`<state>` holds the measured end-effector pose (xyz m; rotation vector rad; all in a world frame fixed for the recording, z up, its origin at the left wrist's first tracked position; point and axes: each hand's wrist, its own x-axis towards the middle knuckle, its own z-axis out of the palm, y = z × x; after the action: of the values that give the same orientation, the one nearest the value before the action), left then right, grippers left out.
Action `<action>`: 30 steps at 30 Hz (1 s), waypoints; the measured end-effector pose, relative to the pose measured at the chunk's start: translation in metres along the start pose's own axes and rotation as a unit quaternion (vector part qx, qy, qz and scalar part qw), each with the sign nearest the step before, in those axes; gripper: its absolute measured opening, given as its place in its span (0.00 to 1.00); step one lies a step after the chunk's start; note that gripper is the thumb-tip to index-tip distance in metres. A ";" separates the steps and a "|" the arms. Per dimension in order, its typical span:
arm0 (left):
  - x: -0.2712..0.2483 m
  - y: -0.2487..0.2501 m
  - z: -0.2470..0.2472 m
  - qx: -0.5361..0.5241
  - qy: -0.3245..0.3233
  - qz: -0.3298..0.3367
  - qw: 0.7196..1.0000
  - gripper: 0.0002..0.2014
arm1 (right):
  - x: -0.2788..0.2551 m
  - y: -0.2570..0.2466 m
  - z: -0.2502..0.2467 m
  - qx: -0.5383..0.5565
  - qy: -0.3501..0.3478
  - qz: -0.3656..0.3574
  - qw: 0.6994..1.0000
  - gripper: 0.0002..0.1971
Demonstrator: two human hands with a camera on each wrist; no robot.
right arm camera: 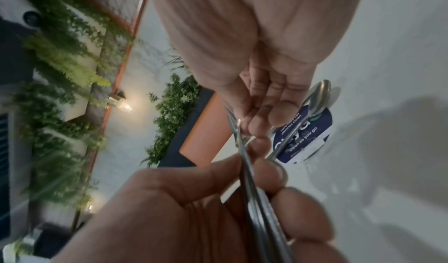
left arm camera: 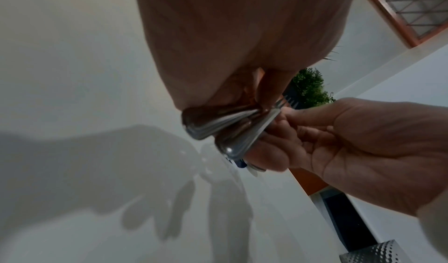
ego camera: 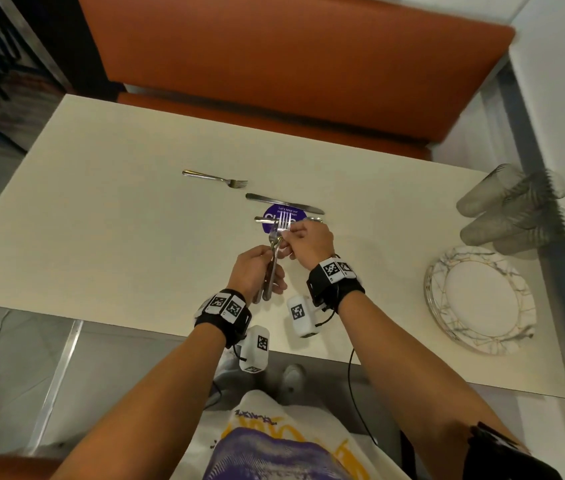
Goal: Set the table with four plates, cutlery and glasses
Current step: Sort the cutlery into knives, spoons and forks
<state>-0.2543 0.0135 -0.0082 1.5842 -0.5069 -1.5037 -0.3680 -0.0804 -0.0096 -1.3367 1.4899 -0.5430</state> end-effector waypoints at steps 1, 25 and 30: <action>0.003 0.002 -0.003 -0.003 -0.007 -0.003 1.000 0.15 | 0.001 -0.003 0.002 0.017 -0.001 0.010 1.000 0.08; 0.072 0.044 -0.080 0.042 -0.066 -0.037 0.996 0.17 | 0.066 -0.043 0.067 -0.026 0.000 0.014 1.000 0.05; 0.087 0.059 -0.111 0.080 0.009 -0.037 0.996 0.12 | 0.100 -0.061 0.092 -0.054 -0.027 -0.004 0.998 0.06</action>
<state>-0.1169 -0.0526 -0.0240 1.7562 -0.5766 -1.5349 -0.2459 -0.1632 -0.0315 -1.4305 1.4879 -0.4320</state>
